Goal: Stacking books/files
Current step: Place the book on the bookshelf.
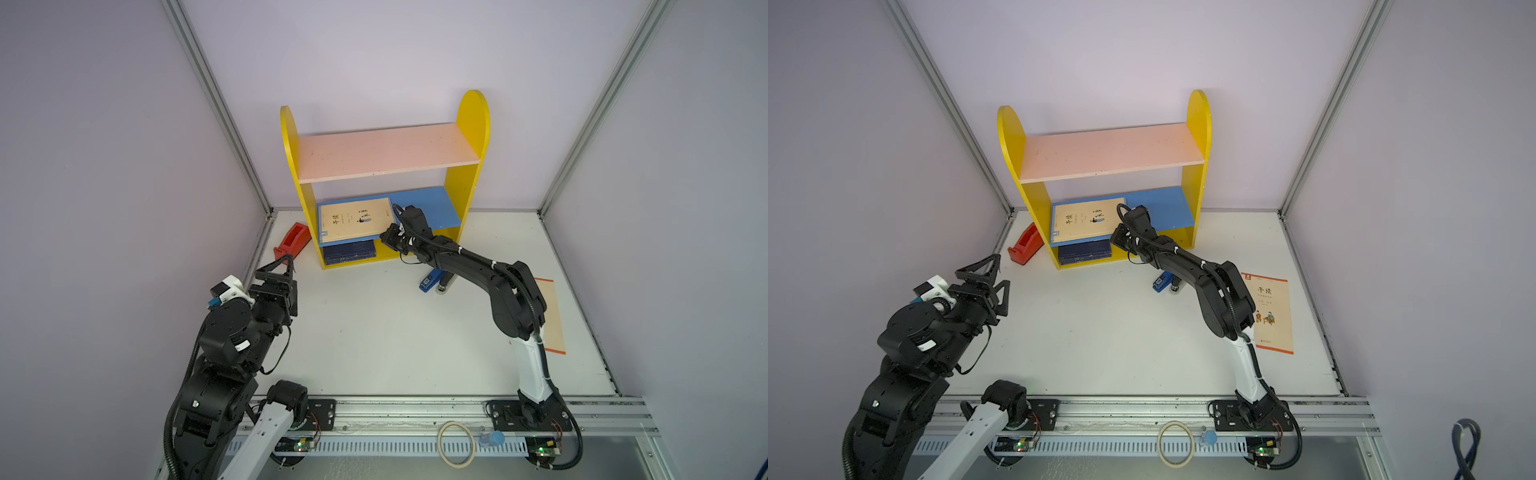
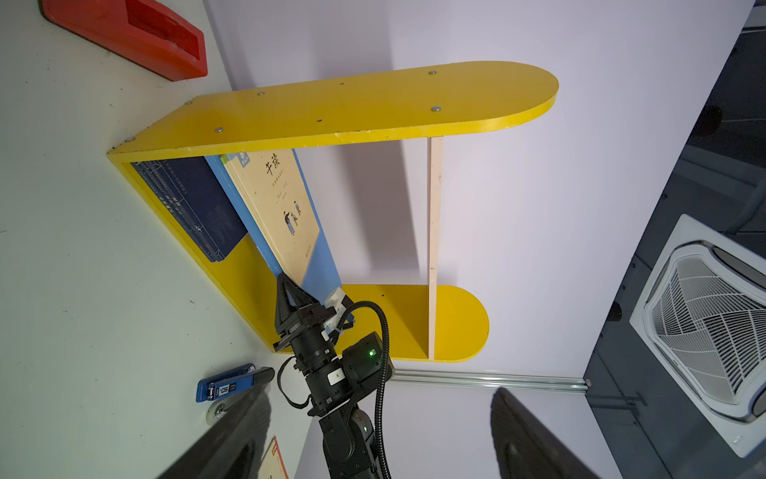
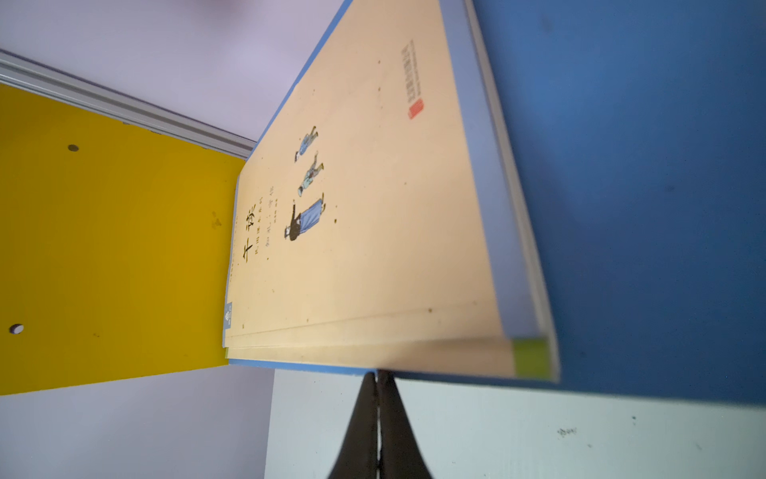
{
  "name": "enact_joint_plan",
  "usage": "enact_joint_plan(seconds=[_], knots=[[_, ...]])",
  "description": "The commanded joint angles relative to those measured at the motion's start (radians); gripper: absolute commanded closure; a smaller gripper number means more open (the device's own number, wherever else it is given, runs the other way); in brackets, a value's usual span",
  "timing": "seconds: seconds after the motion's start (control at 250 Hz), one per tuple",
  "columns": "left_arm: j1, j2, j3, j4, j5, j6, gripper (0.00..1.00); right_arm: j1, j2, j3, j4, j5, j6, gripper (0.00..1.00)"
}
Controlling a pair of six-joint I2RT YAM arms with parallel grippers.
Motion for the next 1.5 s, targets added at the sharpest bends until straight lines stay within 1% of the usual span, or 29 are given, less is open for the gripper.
enact_joint_plan(seconds=[0.0,0.156,0.26,0.38,0.472,0.612,0.744,0.896,1.008,1.252,1.496], knots=[[0.001,0.000,0.005,0.018,-0.012,0.013,0.14,0.004,-0.033,-0.018,-0.012,0.007,-0.029,0.92],[0.000,-0.001,0.006,0.018,-0.011,0.013,0.14,-0.015,-0.155,-0.125,0.009,0.094,-0.070,0.84],[0.000,-0.001,0.006,0.018,-0.009,0.012,0.14,-0.061,-0.208,-0.210,0.099,0.075,-0.029,0.81],[0.001,-0.003,0.006,0.018,-0.009,0.014,0.14,-0.095,-0.218,-0.248,0.164,0.087,0.001,0.76],[0.000,-0.004,0.006,0.017,-0.011,0.013,0.14,-0.105,-0.189,-0.250,0.209,0.101,0.028,0.71],[0.000,-0.003,0.006,0.017,-0.015,0.014,0.14,-0.109,-0.108,-0.185,0.215,0.096,0.046,0.68],[0.001,-0.004,0.006,0.015,-0.016,0.013,0.14,-0.111,-0.027,-0.103,0.181,0.079,0.055,0.66],[0.001,-0.004,0.007,0.015,-0.017,0.014,0.14,-0.113,0.033,-0.038,0.152,0.056,0.064,0.66],[0.001,-0.005,0.007,0.015,-0.018,0.016,0.14,-0.110,0.067,0.009,0.143,0.012,0.070,0.66],[0.001,0.000,0.005,0.017,-0.012,0.013,0.14,-0.102,0.172,0.185,-0.003,-0.062,0.043,0.66],[0.000,0.002,0.005,0.019,-0.012,0.013,0.14,-0.092,0.198,0.250,-0.058,-0.086,0.024,0.67]])
